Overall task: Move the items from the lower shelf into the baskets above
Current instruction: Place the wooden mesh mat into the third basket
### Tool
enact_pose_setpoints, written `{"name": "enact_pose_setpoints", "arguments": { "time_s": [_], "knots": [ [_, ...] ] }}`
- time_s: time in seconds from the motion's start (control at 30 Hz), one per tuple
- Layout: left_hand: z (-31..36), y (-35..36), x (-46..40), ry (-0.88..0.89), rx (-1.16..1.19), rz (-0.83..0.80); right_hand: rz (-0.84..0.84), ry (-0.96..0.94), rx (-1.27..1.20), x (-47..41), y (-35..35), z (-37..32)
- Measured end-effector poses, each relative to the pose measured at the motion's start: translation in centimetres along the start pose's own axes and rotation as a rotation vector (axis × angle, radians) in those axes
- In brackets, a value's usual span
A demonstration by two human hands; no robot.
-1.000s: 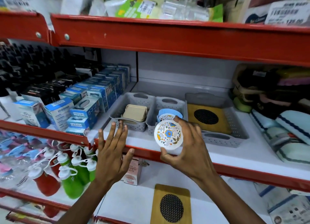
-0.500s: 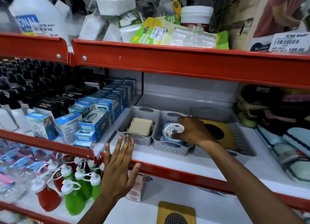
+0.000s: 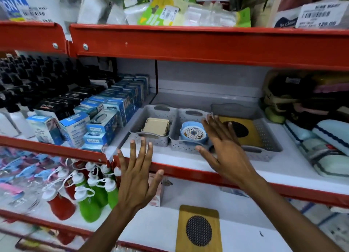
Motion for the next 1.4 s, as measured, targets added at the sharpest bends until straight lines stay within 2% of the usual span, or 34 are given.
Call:
{"name": "enact_pose_setpoints", "arguments": {
  "time_s": [0.1, 0.17, 0.23, 0.3, 0.33, 0.4, 0.47, 0.57, 0.67, 0.77, 0.83, 0.93, 1.03, 1.13, 1.4],
  "knots": [
    [2.5, 1.2, 2.0, 0.144, 0.032, -0.019, 0.244, -0.15, -0.014, 5.2, 1.0, -0.9],
    [3.9, 2.8, 4.3, 0.261, 0.084, -0.041, 0.319, -0.281, 0.016, 9.2, 3.1, -1.0],
    [4.8, 4.7, 6.9, 0.346, 0.155, -0.086, 0.305, -0.399, 0.047, 13.1, 5.7, -1.0],
    [5.0, 6.9, 9.3, 0.326, 0.258, -0.166, 0.196, -0.439, 0.047, 16.2, 8.8, -0.9],
    [4.8, 8.1, 10.4, 0.259, 0.302, -0.23, 0.123, -0.411, 0.032, 17.4, 10.5, -0.8],
    [4.2, 11.1, 12.2, 0.016, 0.356, -0.422, -0.043, -0.254, -0.008, 19.4, 13.9, -0.3],
    [3.2, 13.7, 13.7, -0.236, 0.389, -0.579, -0.215, 0.004, -0.091, 20.8, 16.7, 0.1],
    [3.1, 16.7, 15.0, -0.457, 0.368, -0.755, -0.536, 0.367, -0.237, 22.6, 20.5, 0.0],
    [3.4, 18.4, 15.1, -0.585, 0.317, -0.8, -0.707, 0.554, -0.295, 23.2, 22.4, -0.4],
    [3.2, 19.4, 14.9, -0.651, 0.272, -0.803, -0.716, 0.609, -0.339, 22.9, 23.1, -1.0],
    [3.0, 19.6, 14.8, -0.696, 0.281, -0.779, -0.708, 0.643, -0.353, 22.6, 23.4, -1.2],
    [2.4, 19.2, 14.3, -0.809, 0.358, -0.658, -0.659, 0.759, -0.405, 22.4, 23.3, -0.8],
    [2.3, 17.5, 13.4, -0.919, 0.484, -0.428, -0.479, 0.929, -0.568, 22.7, 22.2, -0.2],
    [2.8, 14.8, 12.6, -0.904, 0.592, -0.189, -0.247, 1.053, -0.73, 22.9, 20.0, -0.3],
    [4.4, 7.2, 11.2, -0.771, 0.929, 0.098, 0.22, 0.913, -0.742, 21.6, 11.3, -1.1]
  ]
}}
Point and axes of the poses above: each hand's wrist, its own x-axis away from the middle knuckle, its own y-axis out of the palm, z = x × y, the point moved 4 cm from there along -x, towards the middle knuckle, and after that the axes turned 15 degrees about x, right-handed, at the moved point
